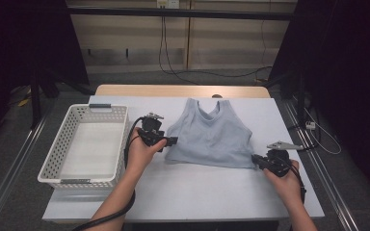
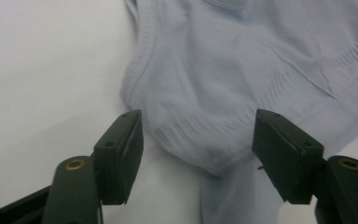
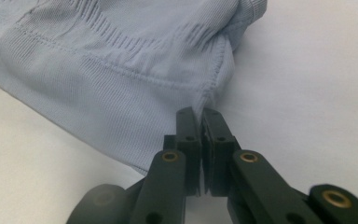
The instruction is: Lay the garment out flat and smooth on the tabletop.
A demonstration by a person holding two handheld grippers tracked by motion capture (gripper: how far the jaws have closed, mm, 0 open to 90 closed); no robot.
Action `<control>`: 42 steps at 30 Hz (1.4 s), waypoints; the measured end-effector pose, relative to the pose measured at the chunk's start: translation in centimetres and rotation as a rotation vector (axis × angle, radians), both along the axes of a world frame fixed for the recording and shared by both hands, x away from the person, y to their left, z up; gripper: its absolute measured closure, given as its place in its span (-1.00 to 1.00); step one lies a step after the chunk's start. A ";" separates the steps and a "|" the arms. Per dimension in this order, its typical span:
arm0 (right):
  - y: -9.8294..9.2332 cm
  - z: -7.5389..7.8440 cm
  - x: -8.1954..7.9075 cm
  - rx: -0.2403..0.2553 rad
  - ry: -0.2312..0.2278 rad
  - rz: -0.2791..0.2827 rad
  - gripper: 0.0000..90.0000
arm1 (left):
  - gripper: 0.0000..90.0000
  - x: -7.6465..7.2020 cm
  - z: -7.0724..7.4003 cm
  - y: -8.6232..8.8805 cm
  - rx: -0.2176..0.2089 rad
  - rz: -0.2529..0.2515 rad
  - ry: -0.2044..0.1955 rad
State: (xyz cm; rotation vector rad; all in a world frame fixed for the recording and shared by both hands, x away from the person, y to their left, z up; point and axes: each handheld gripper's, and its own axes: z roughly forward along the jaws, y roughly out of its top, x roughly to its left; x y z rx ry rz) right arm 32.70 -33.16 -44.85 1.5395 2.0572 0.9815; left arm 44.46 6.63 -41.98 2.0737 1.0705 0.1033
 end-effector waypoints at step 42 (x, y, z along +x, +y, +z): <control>0.6 0.1 -0.3 -0.022 -0.007 0.015 0.92 | 0.60 -0.5 -3.4 0.5 -0.010 0.008 0.089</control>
